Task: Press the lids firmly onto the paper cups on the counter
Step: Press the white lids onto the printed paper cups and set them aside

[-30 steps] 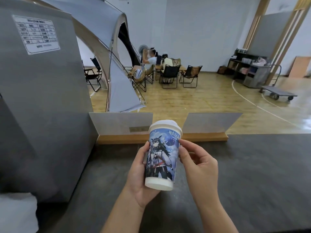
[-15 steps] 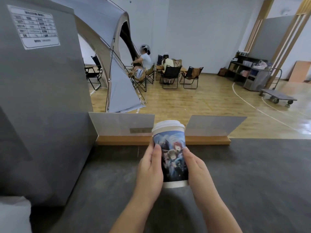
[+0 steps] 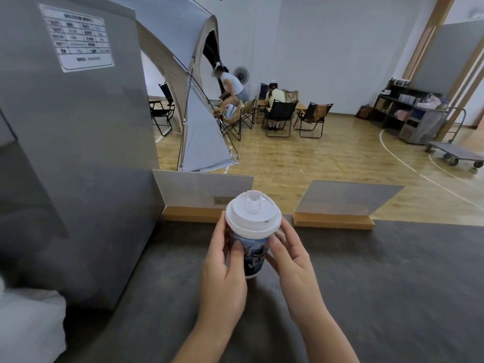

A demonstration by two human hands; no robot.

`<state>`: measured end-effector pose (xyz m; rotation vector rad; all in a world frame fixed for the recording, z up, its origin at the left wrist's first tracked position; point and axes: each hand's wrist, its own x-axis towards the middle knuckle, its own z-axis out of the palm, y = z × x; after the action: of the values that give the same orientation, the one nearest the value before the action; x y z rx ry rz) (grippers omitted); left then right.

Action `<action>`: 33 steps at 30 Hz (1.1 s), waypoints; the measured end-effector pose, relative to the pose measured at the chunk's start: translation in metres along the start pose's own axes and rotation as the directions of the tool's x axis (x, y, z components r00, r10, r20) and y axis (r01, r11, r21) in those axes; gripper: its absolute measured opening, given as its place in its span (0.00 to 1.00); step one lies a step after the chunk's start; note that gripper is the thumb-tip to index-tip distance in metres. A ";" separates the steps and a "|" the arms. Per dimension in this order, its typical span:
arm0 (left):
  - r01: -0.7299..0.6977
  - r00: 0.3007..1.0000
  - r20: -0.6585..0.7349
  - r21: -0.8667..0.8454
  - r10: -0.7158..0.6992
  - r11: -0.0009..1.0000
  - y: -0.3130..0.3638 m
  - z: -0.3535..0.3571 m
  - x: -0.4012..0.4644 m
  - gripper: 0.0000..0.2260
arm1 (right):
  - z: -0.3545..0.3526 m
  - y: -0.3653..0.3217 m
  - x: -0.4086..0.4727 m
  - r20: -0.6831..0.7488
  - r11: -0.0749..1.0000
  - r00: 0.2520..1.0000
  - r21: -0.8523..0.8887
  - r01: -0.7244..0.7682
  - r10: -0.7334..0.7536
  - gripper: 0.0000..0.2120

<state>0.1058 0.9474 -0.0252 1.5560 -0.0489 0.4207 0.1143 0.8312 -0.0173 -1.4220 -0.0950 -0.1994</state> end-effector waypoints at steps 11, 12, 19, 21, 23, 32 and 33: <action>0.129 0.943 -0.300 -0.071 -0.144 0.989 -0.015 -0.056 0.050 0.19 | 0.088 0.042 0.041 0.215 0.998 0.977 -0.061 0.014 0.000 0.29; 0.136 0.938 -0.315 -0.052 -0.146 0.989 -0.017 -0.060 0.056 0.20 | 0.095 0.046 0.045 0.224 0.998 0.975 -0.062 0.010 0.004 0.28; 0.133 0.906 -0.391 -0.106 -0.164 0.985 -0.022 -0.069 0.072 0.16 | 0.116 0.059 0.059 0.243 1.000 0.970 -0.030 0.009 -0.002 0.26; 0.126 0.906 -0.394 -0.100 -0.156 0.987 -0.021 -0.067 0.072 0.16 | 0.117 0.060 0.062 0.255 0.999 0.967 -0.033 0.014 -0.005 0.26; 0.115 0.910 -0.389 -0.094 -0.143 0.989 -0.023 -0.066 0.072 0.17 | 0.119 0.062 0.066 0.253 0.999 0.967 -0.039 0.014 -0.003 0.27; 0.119 0.909 -0.374 -0.185 -0.182 0.975 -0.029 -0.063 0.073 0.17 | 0.121 0.064 0.069 0.243 0.999 0.969 -0.042 -0.027 0.036 0.25; 0.118 0.909 -0.374 -0.190 -0.183 0.975 -0.030 -0.063 0.073 0.17 | 0.121 0.063 0.069 0.243 0.999 0.969 -0.039 -0.033 0.041 0.25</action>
<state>0.1676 1.0265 -0.0339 1.2798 0.3375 0.5819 0.2002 0.9538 -0.0477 -1.4776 -0.2682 0.0061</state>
